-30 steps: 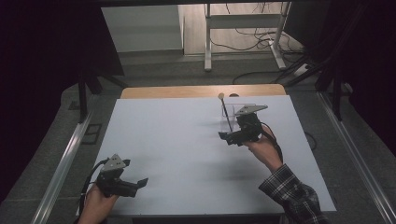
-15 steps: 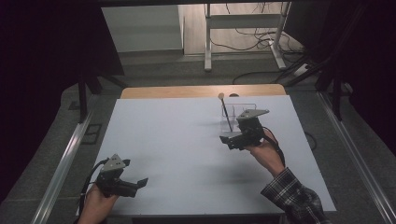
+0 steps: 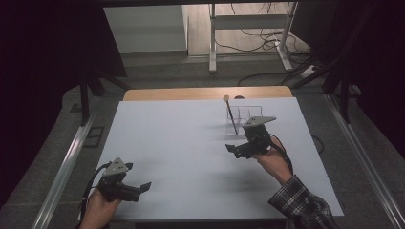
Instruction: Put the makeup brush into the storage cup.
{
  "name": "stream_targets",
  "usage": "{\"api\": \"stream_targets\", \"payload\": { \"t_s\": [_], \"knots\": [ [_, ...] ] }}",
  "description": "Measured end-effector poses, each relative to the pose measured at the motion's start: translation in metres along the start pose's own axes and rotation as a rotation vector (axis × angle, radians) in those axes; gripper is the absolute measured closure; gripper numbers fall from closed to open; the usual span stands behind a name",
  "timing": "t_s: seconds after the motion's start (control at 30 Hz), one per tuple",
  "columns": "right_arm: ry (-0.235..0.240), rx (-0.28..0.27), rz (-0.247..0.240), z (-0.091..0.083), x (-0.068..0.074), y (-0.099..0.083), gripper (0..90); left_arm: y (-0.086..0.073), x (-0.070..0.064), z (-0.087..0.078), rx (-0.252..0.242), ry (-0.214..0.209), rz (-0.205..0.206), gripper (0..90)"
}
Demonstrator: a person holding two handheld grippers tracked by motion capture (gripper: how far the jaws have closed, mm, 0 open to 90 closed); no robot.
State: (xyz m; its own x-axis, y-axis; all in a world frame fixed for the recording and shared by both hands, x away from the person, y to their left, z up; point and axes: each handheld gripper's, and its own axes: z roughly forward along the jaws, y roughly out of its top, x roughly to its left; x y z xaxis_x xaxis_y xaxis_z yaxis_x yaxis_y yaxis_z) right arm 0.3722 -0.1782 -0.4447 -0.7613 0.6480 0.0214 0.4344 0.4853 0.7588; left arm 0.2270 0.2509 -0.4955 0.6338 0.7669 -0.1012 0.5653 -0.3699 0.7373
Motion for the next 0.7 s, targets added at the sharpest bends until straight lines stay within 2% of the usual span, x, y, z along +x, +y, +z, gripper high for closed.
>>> {"api": "stream_targets", "payload": {
  "t_s": [0.43,0.7],
  "knots": [
    [0.004,0.004,-0.011,-0.005,0.005,-0.007,0.4,0.0,0.0,0.0,0.002,0.001,-0.004,0.0],
    [0.001,0.011,-0.007,-0.01,0.007,-0.012,0.4,0.0,0.0,0.0,0.023,0.011,-0.014,0.0]
  ]
}}
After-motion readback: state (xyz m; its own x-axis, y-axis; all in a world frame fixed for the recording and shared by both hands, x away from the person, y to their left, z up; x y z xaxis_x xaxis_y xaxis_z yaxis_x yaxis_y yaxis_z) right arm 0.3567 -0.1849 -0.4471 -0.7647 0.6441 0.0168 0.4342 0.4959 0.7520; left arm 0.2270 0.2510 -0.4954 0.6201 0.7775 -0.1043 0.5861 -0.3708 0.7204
